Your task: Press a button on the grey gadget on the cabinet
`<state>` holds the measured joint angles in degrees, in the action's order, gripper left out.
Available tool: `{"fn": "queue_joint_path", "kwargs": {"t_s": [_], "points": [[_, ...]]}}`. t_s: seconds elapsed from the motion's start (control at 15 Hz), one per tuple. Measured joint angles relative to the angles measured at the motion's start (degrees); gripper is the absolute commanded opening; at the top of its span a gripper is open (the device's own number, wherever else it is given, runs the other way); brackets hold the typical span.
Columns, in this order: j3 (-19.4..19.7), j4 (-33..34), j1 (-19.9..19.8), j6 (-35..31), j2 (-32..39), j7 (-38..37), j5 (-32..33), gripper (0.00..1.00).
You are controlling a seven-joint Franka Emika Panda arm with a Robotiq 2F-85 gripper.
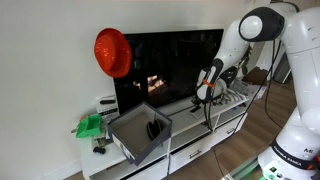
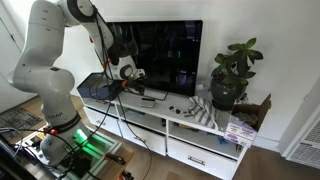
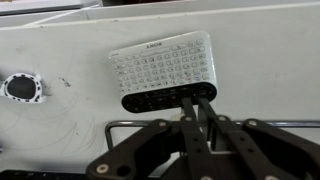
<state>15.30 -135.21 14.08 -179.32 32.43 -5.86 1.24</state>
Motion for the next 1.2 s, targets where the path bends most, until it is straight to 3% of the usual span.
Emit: {"fn": "queue_joint_path", "kwargs": {"t_s": [0.27,0.53,0.87,1.2], "points": [[3.87,-5.00,1.32,7.32,-8.15,1.54,2.47,0.74],[5.18,-7.43,0.22,20.63,-17.83,1.54,8.34,0.98],[-2.00,-7.74,-8.70,37.85,-28.13,6.56,7.28,1.00],[-4.94,-8.57,-13.02,40.86,-32.13,13.17,2.58,1.00]]}}
